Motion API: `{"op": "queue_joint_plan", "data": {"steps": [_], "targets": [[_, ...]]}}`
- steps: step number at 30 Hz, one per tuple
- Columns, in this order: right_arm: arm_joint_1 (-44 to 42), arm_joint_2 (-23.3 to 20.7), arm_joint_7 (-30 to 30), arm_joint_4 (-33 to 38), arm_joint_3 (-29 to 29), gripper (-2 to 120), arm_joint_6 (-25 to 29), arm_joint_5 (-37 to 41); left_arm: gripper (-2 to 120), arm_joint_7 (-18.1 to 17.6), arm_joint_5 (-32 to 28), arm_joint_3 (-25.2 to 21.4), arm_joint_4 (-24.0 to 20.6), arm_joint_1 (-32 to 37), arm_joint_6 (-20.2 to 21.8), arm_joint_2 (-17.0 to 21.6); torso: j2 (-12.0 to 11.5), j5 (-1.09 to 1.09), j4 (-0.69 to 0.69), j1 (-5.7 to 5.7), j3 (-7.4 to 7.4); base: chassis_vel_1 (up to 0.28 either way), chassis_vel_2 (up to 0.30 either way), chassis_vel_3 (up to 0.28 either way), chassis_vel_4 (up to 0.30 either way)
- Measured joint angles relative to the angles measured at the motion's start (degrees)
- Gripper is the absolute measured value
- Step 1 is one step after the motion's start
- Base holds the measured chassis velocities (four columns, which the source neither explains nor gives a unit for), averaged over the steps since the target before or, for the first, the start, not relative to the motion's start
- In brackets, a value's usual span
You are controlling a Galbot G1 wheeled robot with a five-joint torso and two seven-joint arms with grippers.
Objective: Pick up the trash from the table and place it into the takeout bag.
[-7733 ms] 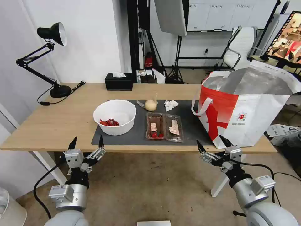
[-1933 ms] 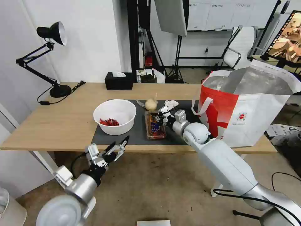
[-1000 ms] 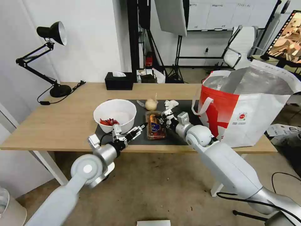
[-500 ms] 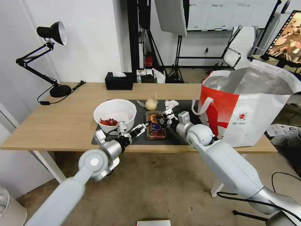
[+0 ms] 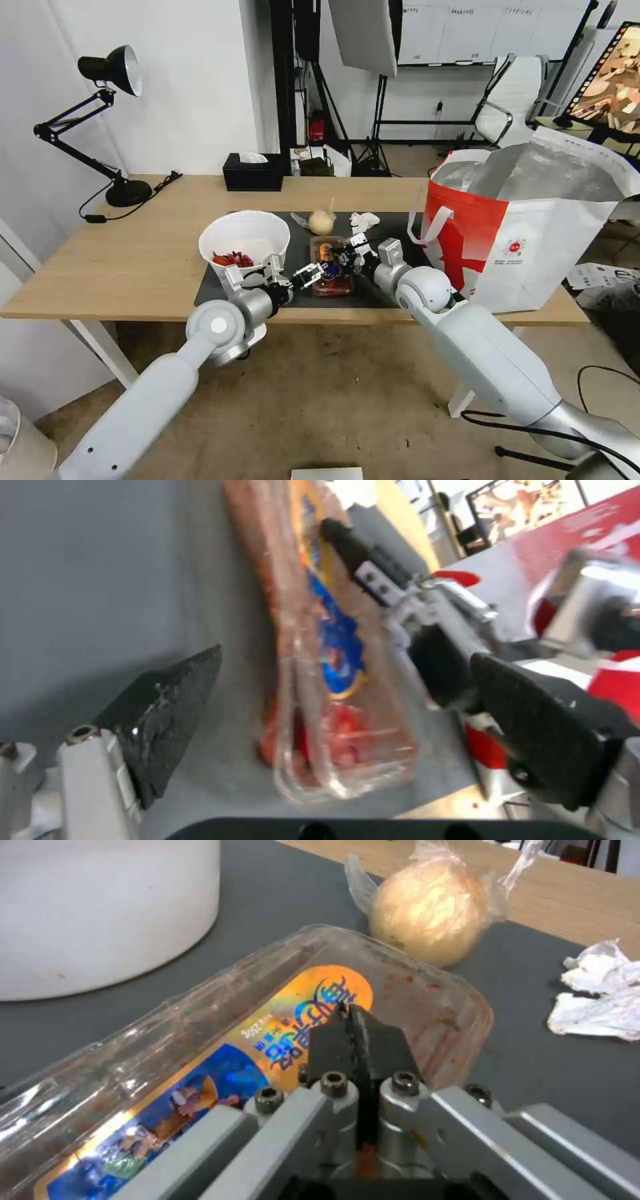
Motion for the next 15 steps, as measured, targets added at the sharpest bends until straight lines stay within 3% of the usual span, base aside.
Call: {"op": "queue_joint_plan", "data": {"steps": [7, 15], "targets": [[0.2, -0.5, 0.4, 0.1, 0.0, 0, 0.1, 0.7, 100, -0.7, 0.0, 0.8, 1.4, -1.0, 0.1, -1.2, 0.0, 0.0, 0.0, 0.0, 0.0, 0.0, 0.0, 0.0, 0.0], [0.1, -0.6, 0.8, 0.2, 0.1, 0, 0.2, 1.3, 70, -1.3, 0.0, 1.6, 2.3, -1.8, -0.5, -1.6, 0.0, 0.01, 0.0, 0.0, 0.0, 0.0, 0.0, 0.0, 0.0]]}}
